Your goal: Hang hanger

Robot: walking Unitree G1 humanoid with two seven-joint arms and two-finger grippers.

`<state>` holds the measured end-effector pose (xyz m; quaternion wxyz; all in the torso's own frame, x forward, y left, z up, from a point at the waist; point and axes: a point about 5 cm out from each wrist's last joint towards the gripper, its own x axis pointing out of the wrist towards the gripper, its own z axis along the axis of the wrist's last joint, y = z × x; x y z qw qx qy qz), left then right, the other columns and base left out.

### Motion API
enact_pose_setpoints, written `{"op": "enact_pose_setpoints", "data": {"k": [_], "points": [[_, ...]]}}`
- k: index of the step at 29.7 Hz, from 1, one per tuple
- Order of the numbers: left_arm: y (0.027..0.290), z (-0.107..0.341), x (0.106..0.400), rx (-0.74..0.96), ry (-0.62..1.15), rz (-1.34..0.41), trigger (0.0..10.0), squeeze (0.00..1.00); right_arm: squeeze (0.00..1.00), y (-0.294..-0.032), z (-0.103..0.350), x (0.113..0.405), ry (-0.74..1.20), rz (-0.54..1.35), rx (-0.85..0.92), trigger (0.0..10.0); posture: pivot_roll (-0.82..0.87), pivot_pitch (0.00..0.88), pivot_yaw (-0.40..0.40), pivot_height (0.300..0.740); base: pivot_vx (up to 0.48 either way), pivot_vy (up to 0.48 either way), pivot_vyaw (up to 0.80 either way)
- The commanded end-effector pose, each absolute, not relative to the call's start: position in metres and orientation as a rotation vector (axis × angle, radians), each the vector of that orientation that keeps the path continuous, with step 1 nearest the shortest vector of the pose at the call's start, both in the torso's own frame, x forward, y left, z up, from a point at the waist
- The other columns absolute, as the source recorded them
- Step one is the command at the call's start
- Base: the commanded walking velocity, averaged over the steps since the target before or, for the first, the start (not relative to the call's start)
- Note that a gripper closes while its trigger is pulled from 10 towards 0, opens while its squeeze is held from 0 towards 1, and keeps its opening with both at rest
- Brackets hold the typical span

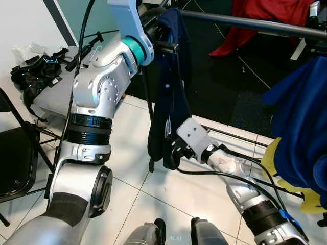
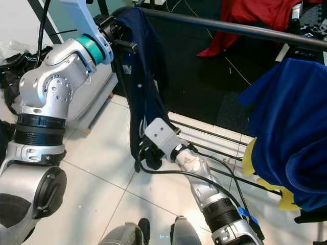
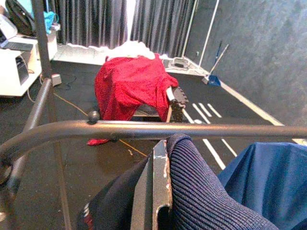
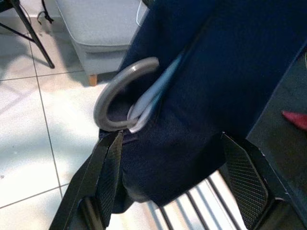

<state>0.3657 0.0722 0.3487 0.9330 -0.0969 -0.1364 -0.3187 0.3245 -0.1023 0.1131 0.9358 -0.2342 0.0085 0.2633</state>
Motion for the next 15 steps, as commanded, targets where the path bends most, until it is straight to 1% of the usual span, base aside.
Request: {"op": "enact_pose_setpoints", "data": {"k": [1, 3, 8, 12, 15], "points": [[0.072, 0.363, 0.36, -0.2, -0.333, -0.67, 10.0, 0.0, 0.0, -0.095, 0.117, 0.33, -0.009, 0.559, -0.405, 10.0, -0.12, 0.125, 0.162, 0.74, 0.0, 0.0, 0.0], [0.072, 0.364, 0.36, -0.2, -0.335, -0.671, 10.0, 0.0, 0.0, -0.092, 0.12, 0.331, -0.023, 0.57, -0.385, 10.0, -0.12, 0.125, 0.162, 0.74, 0.0, 0.0, 0.0], [0.073, 0.364, 0.36, -0.197, -0.338, -0.666, 10.0, 0.0, 0.0, -0.072, 0.143, 0.33, -0.133, 0.669, -0.359, 10.0, -0.12, 0.126, 0.157, 0.74, 0.0, 0.0, 0.0], [0.073, 0.364, 0.36, -0.197, -0.337, -0.665, 10.0, 0.0, 0.0, -0.068, 0.146, 0.329, -0.144, 0.685, -0.36, 10.0, -0.12, 0.127, 0.157, 0.74, 0.0, 0.0, 0.0], [0.072, 0.364, 0.359, -0.199, -0.337, -0.668, 10.0, 0.0, 0.0, -0.065, 0.135, 0.33, -0.093, 0.696, -0.383, 10.0, -0.12, 0.126, 0.157, 0.74, 0.0, 0.0, 0.0]]}}
